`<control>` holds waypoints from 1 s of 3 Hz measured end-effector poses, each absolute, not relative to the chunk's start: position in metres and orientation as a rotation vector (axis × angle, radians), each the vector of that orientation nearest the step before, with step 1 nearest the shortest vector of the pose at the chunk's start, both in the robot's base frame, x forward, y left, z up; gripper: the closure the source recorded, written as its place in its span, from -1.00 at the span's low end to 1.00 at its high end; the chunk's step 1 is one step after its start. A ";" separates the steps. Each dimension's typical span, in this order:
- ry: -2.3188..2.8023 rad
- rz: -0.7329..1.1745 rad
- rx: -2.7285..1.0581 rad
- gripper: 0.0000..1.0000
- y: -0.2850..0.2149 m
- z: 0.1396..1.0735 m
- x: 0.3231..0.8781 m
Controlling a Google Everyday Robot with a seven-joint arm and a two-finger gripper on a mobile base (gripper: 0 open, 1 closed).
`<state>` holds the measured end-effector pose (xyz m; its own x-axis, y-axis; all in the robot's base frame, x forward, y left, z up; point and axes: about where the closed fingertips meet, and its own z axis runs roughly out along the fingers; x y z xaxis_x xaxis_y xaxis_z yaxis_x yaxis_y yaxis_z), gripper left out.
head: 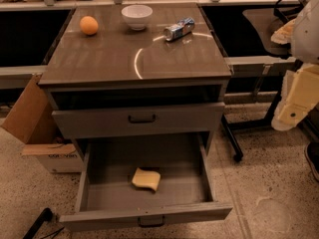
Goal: Pick sponge from middle drawer and place on counter
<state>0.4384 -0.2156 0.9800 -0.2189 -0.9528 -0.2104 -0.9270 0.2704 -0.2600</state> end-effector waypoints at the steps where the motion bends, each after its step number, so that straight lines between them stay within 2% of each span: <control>1: 2.221 -0.111 -1.717 -1.00 -0.216 0.980 0.438; 2: 2.214 -0.070 -1.722 -1.00 -0.212 0.967 0.438; 3: 2.206 0.010 -1.732 -0.62 -0.206 0.936 0.435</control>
Offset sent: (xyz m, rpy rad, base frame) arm -0.0004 0.0078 -0.0391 0.0639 0.0595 0.0292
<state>0.4345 -0.2059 0.9363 -0.2028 -0.9429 -0.2641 -0.9452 0.2590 -0.1987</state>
